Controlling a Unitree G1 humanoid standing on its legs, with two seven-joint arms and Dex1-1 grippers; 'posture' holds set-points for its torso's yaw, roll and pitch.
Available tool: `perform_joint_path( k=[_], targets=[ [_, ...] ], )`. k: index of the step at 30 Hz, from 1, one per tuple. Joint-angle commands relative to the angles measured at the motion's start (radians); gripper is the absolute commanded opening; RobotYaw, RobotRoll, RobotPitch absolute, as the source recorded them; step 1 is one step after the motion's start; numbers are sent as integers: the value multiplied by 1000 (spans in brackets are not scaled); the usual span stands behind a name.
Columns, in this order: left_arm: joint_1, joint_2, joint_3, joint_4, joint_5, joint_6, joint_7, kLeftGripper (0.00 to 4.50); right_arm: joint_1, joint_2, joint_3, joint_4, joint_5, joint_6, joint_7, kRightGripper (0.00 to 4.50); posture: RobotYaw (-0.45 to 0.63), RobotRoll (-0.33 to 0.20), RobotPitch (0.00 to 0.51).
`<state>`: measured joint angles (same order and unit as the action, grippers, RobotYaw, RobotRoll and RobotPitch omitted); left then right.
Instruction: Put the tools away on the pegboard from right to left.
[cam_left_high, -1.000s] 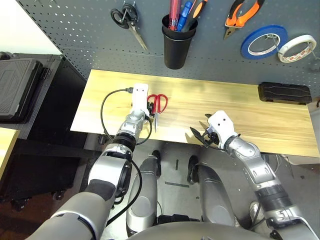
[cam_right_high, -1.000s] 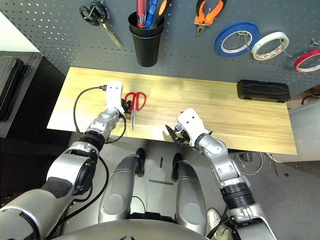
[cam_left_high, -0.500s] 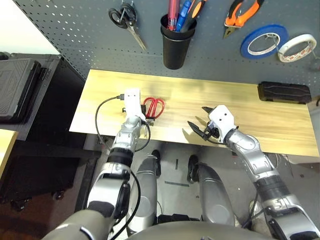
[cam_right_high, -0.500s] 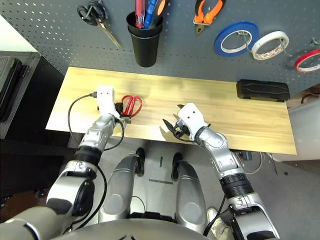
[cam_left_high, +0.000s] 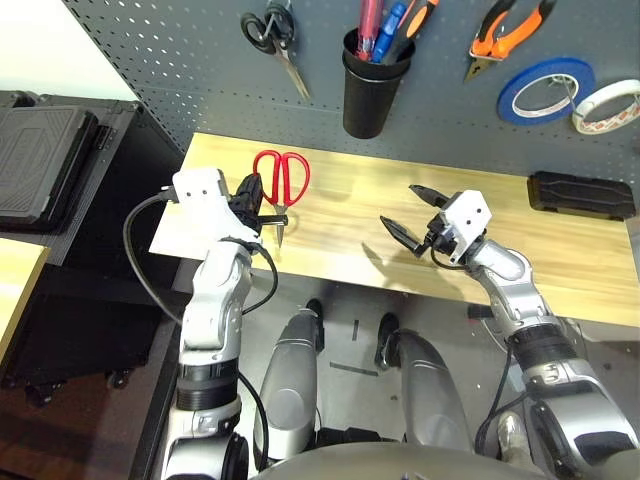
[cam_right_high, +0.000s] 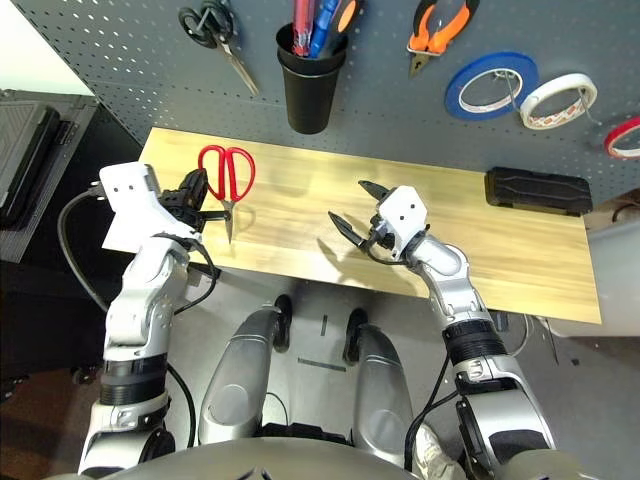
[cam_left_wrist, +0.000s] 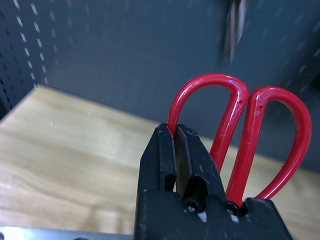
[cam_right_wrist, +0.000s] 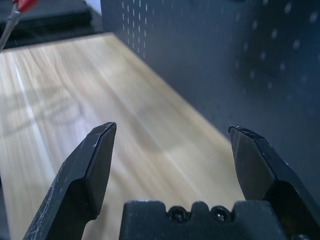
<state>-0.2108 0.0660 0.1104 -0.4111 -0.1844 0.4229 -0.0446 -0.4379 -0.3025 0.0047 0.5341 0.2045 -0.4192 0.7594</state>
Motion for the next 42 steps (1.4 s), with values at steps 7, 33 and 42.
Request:
perform_joint_path(
  k=[7, 33, 42],
  targets=[
    [-86, -4, 53, -199, -109, 145, 43, 14, -27, -22, -84, 14, 166, -38, 207, 4500, 385, 0, 271],
    [-424, 77, 93, 63, -135, 141, 19, 14, 51, -170, -224, -490, 466, 338, 282, 4500, 258, 0, 248],
    [-463, 91, 96, 188, -124, 74, -8, 14, 21, -173, -232, -507, 468, 381, 260, 4500, 235, 0, 244]
  ],
)
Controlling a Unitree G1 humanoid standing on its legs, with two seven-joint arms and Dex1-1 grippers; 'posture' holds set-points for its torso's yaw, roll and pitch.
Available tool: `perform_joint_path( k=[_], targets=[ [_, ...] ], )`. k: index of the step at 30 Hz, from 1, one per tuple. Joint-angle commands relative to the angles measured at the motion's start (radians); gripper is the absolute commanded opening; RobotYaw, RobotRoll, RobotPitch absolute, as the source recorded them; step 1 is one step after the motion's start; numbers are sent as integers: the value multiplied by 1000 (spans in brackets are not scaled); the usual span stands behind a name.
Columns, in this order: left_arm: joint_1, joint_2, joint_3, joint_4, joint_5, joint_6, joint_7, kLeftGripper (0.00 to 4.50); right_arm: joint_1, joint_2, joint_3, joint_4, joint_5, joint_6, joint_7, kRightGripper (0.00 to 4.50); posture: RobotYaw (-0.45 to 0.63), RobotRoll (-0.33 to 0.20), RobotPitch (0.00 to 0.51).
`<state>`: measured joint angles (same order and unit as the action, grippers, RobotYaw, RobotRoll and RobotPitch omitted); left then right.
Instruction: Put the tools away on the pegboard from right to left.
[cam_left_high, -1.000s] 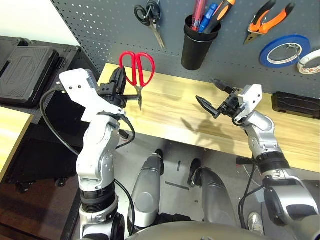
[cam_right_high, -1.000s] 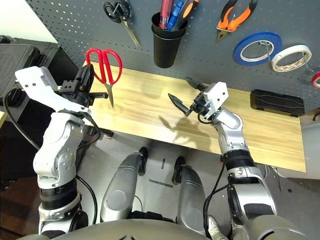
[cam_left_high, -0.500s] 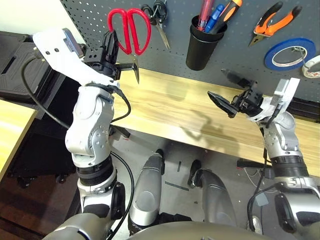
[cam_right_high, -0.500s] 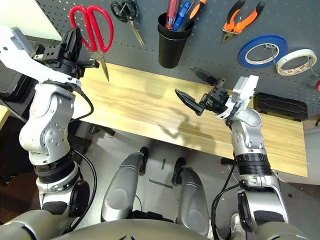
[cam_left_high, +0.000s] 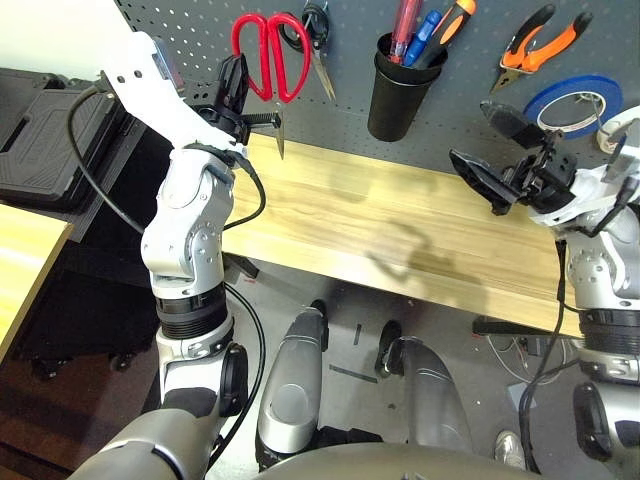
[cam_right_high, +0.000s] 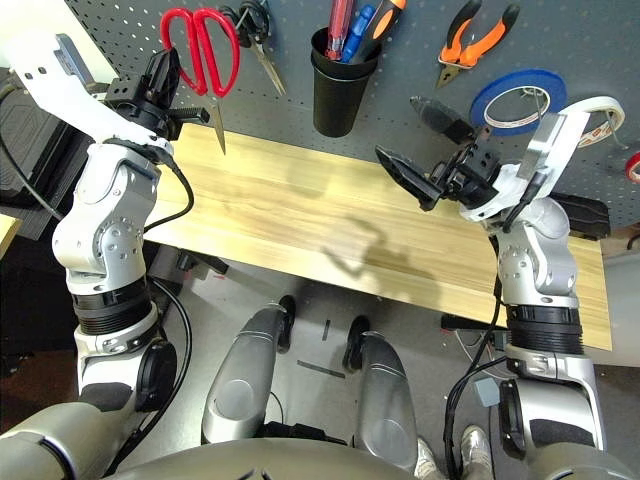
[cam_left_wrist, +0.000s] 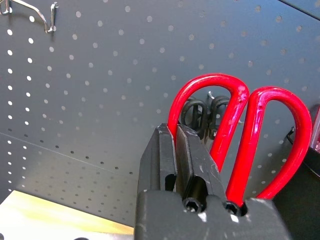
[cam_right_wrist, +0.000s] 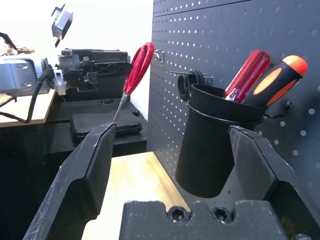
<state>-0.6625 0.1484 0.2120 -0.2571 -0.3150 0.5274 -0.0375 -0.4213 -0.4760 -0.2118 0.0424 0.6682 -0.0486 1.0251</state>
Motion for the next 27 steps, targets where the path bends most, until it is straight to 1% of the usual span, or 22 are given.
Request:
perform_joint_path(
  k=[1, 12, 17, 22, 27],
  targets=[
    [-20, 10, -7, 61, 10, -44, -18, 14, 2, 3, -13, -13, 2, 9, -6, 4500, 235, 0, 244],
    [-150, 31, -25, 369, 41, -191, -73, 14, -24, 44, 0, 9, -31, -19, -12, 4500, 226, 0, 233],
    [-240, 37, -26, 597, 69, -261, -88, 14, -24, 66, 4, 6, -53, -33, -30, 4500, 217, 0, 232],
    [-316, 44, -53, 814, 110, -339, -132, 14, -15, 99, 16, -4, -81, -53, -53, 4500, 201, 0, 235],
    [-332, 54, -91, 918, 145, -392, -187, 14, 10, 124, 27, -16, -97, -73, -66, 4500, 197, 0, 240]
  ],
)
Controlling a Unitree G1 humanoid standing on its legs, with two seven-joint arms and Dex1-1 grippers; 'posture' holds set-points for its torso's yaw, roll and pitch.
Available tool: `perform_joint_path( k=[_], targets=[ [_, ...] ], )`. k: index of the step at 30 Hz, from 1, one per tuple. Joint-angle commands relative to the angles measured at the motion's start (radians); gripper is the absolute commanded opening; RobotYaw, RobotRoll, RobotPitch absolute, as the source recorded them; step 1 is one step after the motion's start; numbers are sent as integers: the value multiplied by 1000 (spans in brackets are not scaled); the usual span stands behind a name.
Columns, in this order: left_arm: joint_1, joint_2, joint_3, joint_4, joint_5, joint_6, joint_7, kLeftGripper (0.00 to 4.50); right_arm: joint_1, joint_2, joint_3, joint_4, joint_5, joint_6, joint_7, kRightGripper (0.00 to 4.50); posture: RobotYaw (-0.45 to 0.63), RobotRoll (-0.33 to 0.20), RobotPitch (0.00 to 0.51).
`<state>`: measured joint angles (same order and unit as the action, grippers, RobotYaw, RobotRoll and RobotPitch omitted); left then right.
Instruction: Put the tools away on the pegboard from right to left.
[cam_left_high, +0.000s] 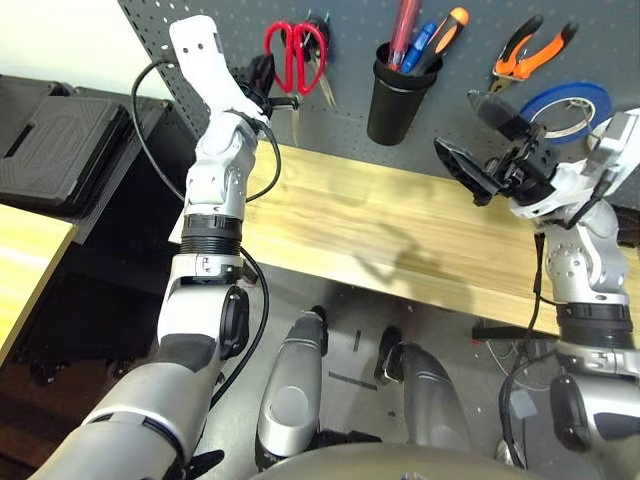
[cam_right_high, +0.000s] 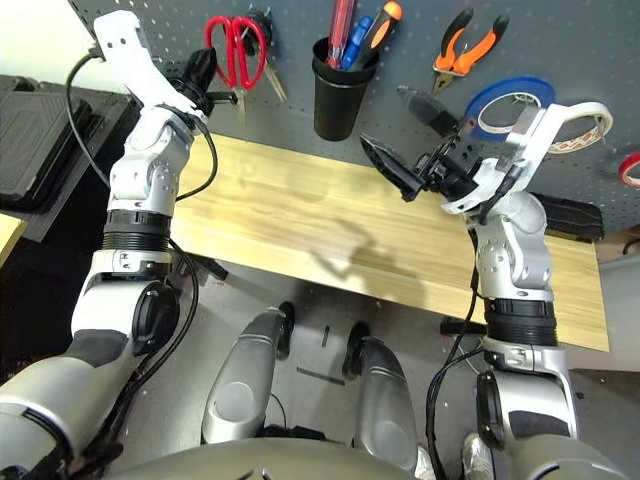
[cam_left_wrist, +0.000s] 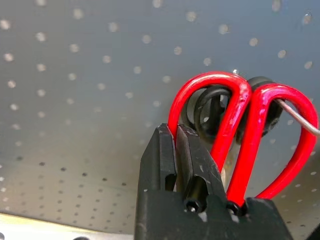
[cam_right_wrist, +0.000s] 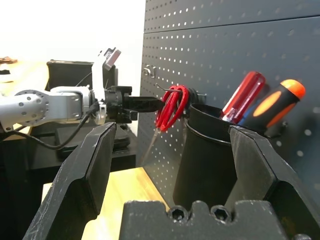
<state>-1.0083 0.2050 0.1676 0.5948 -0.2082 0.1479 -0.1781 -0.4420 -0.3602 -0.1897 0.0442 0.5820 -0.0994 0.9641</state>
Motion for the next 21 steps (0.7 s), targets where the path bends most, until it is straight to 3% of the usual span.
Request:
perform_joint_path(
  k=[1, 5, 13, 17, 21],
  targets=[
    [22, 2, -62, 76, 54, -17, -55, 14, 37, 11, 7, -21, -12, -23, -7, 4500, 197, 0, 240],
    [112, 28, -93, 16, 89, 2, -69, 1280, 45, 20, 10, -6, -31, -43, -19, 4500, 195, 0, 242],
    [388, 68, -120, -249, 107, 29, -104, 4380, 102, 44, 19, 51, -101, -101, -88, 4500, 217, 0, 254],
    [542, 83, -112, -387, 118, 47, -82, 4472, 149, 74, 17, 82, -159, -151, -159, 4500, 224, 0, 259],
    [603, 86, -97, -461, 112, 84, -63, 4472, 191, 92, 27, 71, -173, -173, -185, 4500, 225, 0, 262]
  ],
)
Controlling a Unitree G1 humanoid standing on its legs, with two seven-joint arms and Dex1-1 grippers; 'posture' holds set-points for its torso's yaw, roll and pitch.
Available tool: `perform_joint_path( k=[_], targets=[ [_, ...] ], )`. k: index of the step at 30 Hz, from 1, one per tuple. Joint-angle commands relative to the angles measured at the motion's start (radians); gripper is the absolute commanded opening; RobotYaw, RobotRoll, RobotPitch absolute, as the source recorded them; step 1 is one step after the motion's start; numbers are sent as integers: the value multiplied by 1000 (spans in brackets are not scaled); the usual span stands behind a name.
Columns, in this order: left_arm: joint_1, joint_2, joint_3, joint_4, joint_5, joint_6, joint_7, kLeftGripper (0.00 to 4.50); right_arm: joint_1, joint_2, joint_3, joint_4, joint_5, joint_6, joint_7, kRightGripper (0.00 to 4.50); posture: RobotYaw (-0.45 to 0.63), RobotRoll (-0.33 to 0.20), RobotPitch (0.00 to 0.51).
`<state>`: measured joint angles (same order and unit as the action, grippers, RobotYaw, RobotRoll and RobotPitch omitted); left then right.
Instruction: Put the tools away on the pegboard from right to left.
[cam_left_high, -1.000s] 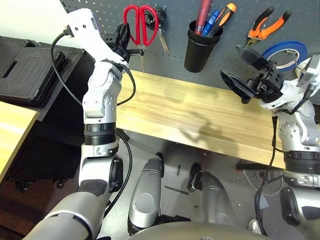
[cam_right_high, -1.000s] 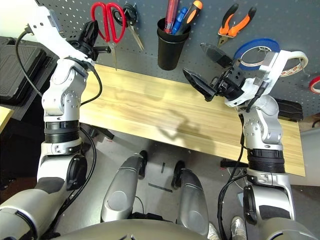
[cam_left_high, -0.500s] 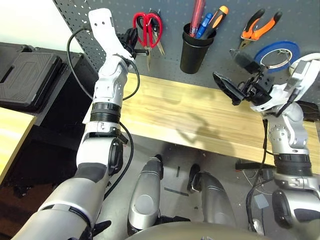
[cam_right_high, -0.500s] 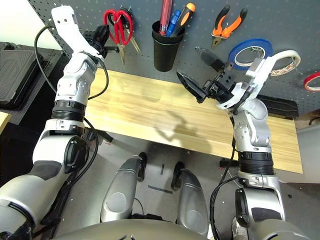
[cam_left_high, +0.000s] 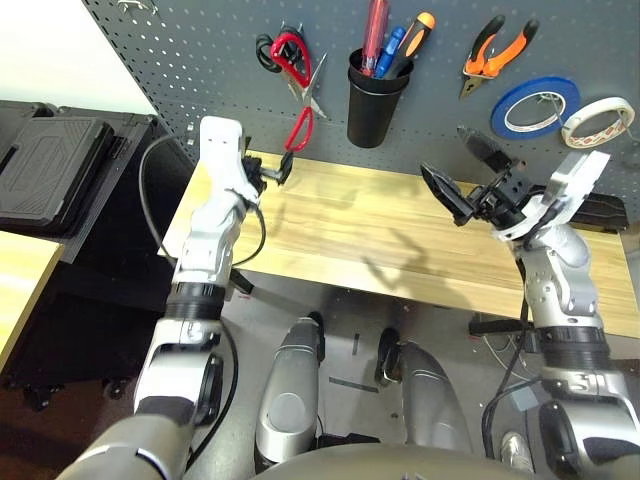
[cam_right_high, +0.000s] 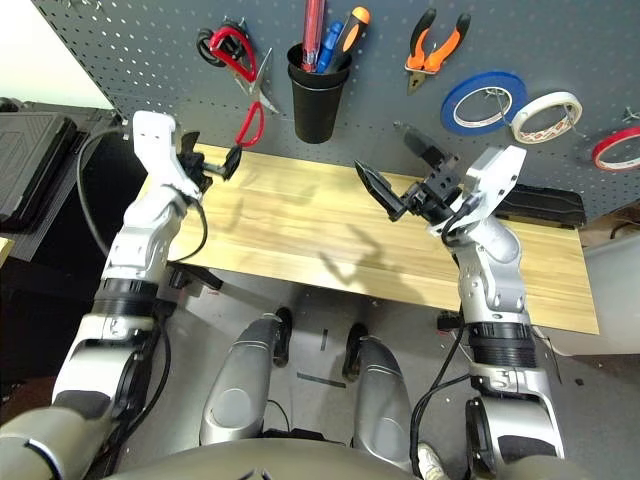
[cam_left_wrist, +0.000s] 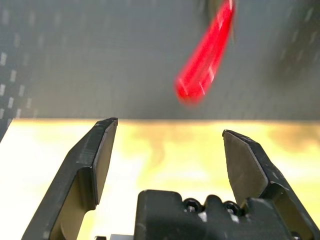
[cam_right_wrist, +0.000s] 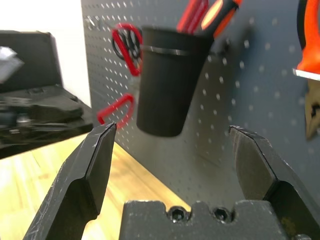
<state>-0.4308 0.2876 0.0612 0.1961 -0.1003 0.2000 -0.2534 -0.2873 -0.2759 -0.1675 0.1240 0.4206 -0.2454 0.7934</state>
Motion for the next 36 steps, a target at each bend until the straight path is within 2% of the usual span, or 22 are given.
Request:
perform_joint_path(
  k=[1, 6, 14, 21, 31, 36],
  targets=[
    [34, 7, 15, -74, 2, 43, 15, 4472, 45, 12, 7, -5, -15, -35, -17, 4500, 223, 0, 265],
    [57, 8, 38, -103, 7, 63, 38, 4472, 47, 7, -9, 25, -45, -71, -54, 4500, 218, 0, 269],
    [99, -27, 119, -102, 0, -35, 129, 4472, 20, -17, -111, 193, -169, -158, -319, 4500, 168, 0, 275],
    [93, -40, 167, -56, 10, -131, 195, 4472, -10, -32, -197, 333, -243, -215, -562, 4500, 124, 0, 274],
    [69, 6, 190, 39, 12, -246, 201, 4472, -48, -57, -224, 440, -303, -290, -756, 4500, 81, 0, 284],
    [59, 30, 202, 83, 4, -280, 186, 4472, -63, -80, -230, 502, -305, -315, -814, 4500, 92, 0, 267]
  ],
)
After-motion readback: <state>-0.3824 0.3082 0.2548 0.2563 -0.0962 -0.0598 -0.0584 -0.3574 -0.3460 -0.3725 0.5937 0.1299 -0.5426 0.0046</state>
